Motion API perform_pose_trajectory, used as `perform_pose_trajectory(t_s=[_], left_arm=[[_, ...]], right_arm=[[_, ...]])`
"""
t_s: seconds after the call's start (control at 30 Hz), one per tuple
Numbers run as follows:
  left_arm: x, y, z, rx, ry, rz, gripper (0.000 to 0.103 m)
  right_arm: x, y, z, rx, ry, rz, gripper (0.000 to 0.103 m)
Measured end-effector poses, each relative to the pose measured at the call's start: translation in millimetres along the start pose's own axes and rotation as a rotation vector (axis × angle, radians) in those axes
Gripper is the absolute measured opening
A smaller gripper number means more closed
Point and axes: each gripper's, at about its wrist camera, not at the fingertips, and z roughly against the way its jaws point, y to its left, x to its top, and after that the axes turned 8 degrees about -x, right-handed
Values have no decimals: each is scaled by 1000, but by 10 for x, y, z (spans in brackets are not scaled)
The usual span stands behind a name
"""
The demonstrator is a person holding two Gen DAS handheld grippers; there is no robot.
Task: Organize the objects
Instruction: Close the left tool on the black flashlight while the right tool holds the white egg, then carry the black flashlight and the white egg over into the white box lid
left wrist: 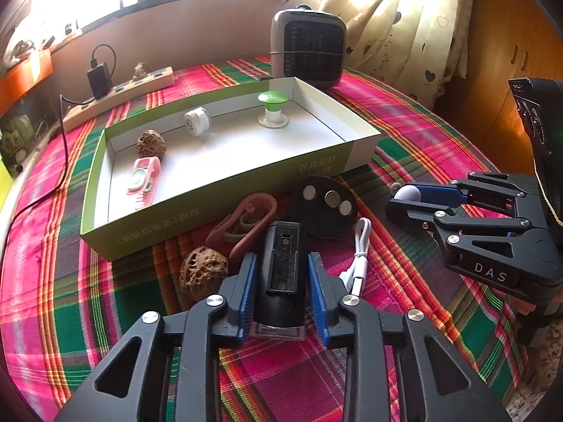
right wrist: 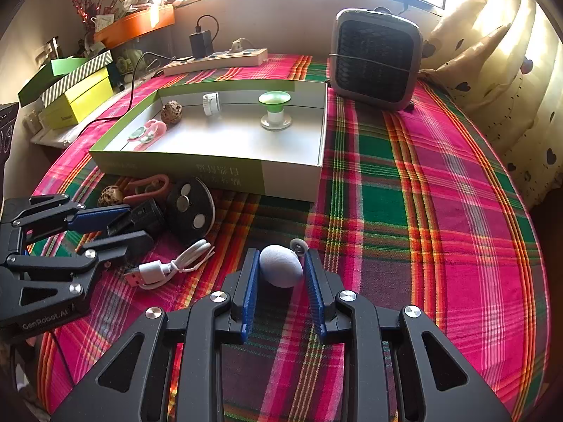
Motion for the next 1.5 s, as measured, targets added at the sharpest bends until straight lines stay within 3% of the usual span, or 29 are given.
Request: perform_pose_trajectory(t_s=[1.5], left_arm=[[46,-5,180,-6,-40,8,25]], right_arm=[[86,7,119,16,-42,7,24]])
